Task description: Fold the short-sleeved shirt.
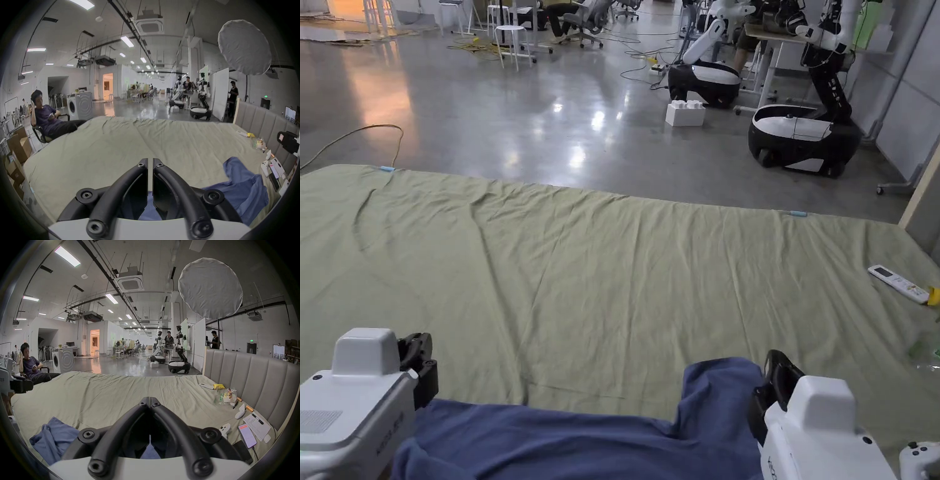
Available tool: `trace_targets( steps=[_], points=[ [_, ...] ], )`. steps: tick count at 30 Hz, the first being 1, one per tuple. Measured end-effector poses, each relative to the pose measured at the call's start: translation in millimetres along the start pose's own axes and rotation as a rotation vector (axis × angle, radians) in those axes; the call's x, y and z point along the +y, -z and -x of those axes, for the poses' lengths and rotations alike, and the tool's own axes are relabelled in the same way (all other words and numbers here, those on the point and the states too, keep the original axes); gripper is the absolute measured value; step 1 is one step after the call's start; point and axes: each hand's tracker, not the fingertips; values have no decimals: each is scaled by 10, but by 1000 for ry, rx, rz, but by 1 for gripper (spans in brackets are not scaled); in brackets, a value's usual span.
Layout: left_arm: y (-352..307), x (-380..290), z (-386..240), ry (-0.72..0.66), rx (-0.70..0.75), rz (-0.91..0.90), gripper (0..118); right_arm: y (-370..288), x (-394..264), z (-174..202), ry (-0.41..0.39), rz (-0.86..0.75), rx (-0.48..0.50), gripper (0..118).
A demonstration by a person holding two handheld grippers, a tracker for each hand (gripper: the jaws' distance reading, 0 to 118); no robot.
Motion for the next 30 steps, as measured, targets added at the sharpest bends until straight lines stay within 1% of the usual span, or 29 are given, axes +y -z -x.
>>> trace_targets(
  steps=[2,5,6,7,8,11,12,13,14,17,18,19,21,23,25,26,27,29,30],
  points=[
    [265,-36,128,8,-1,132,5,26,-34,-10,-14,17,3,1],
    [671,-130,294,3,3,261,6,67,-119,-41,-32,52,3,1],
    [794,-168,352,-12,-6,291,8,82,-150,-51,-35,66,2,1],
    [936,-209,404,-23,-15,349,13,98,-188,-70,-34,81,2,1],
    [1060,-250,452,-39,-9,385,24,110,-227,-89,-29,96,-2,1],
    [1396,-377,549,-55,-6,515,64,133,-308,-134,-43,131,-11,1],
    [1504,-430,564,-46,-7,559,66,142,-341,-155,-45,145,-11,1],
    [1595,-479,574,-42,-17,592,66,150,-375,-175,-48,157,-13,1],
    [1660,-524,583,-46,-17,605,66,138,-368,-142,-80,230,2,1],
    [1772,-663,521,-22,-6,682,66,198,-390,-141,-81,256,-12,1],
    [1833,-717,501,-5,3,716,66,200,-417,-181,-96,250,-25,1],
    [1858,-764,483,16,10,733,66,208,-459,-211,-95,264,-28,1],
    [1879,-825,434,24,4,722,66,255,-493,-208,-82,305,-25,1],
    [1932,-858,454,47,11,707,66,210,-533,-269,-86,310,-25,1],
    [1917,-862,416,84,10,686,63,291,-532,-269,-79,338,-31,1],
    [1897,-871,382,96,2,665,54,356,-524,-264,-77,350,-37,1],
    [1879,-880,364,108,-8,648,43,400,-666,-438,-43,373,-38,1],
    [1856,-909,261,153,-32,637,21,643,-671,-523,-25,452,-41,3],
    [1847,-919,219,186,-30,630,16,645,-697,-604,-8,466,-46,12]
  ],
)
